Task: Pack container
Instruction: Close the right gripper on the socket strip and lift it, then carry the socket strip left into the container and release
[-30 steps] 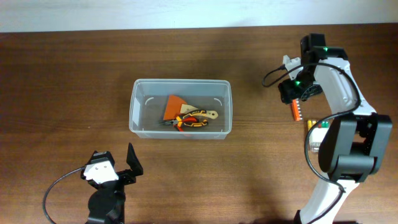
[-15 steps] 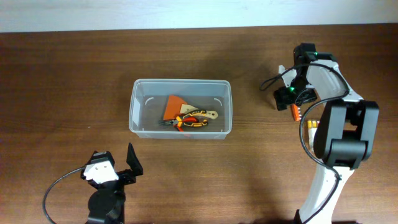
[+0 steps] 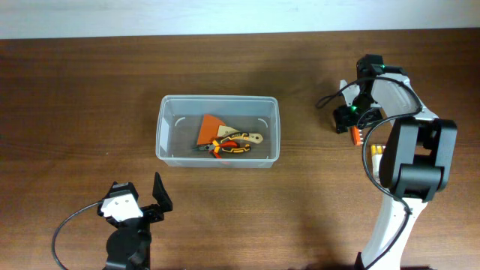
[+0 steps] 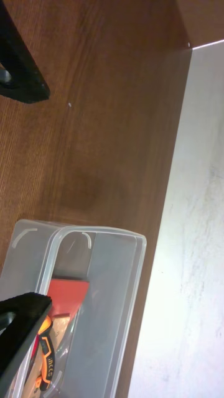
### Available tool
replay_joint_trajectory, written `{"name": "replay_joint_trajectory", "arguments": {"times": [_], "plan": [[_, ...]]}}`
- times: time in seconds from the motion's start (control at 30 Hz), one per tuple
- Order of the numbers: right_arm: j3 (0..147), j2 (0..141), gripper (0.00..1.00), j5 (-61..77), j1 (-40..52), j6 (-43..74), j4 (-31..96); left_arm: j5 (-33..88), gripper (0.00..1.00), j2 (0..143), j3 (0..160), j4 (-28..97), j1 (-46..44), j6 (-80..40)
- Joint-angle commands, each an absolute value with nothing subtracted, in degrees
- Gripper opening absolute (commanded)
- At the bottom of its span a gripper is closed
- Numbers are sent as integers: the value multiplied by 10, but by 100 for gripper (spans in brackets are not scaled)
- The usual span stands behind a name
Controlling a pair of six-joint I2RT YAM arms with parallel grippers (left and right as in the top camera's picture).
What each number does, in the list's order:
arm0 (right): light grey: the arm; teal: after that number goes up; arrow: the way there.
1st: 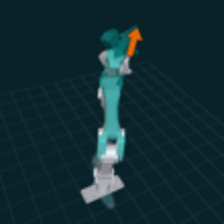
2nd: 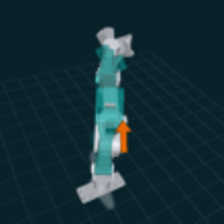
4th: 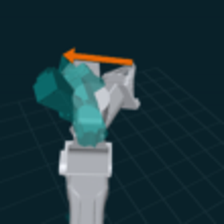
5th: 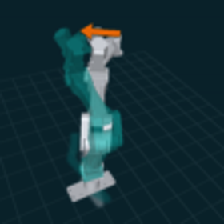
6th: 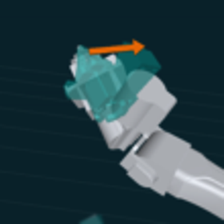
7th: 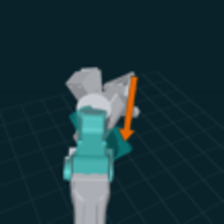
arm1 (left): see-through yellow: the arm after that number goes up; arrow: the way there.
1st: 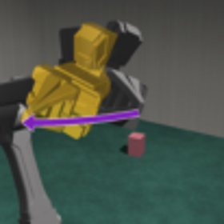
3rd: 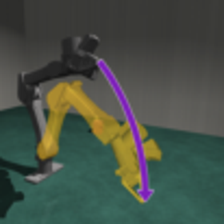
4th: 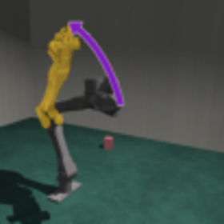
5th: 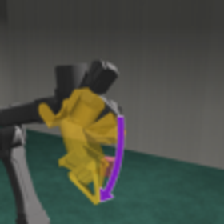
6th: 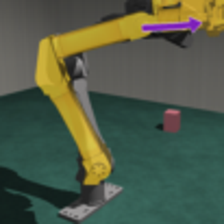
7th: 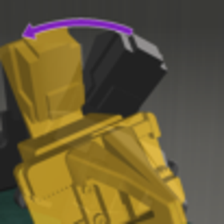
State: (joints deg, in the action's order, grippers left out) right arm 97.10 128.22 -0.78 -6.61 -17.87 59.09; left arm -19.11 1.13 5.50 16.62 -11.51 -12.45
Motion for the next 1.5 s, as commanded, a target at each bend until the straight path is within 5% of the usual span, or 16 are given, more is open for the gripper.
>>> {"name": "replay_joint_trajectory", "arguments": {"times": [0.0, 0.17, 0.5, 1.0, 1.47], "plan": [[964, 1289, 57, -4, -68, -175, 588, -193, 99, 8, 53, 167, -117, -119], [964, 1289, 36, -5, -68, -175, 589, -193, 99, 8, 53, 167, -117, -119], [974, 1281, 21, -5, -68, -141, 597, -193, 99, 8, 53, 167, -117, -119], [1300, 1267, 21, 45, -38, -141, 773, -193, 99, 8, 53, 167, -117, -119], [1533, 1267, 22, 45, 129, -141, 853, -193, 99, 8, 53, 167, -117, -119]]}}
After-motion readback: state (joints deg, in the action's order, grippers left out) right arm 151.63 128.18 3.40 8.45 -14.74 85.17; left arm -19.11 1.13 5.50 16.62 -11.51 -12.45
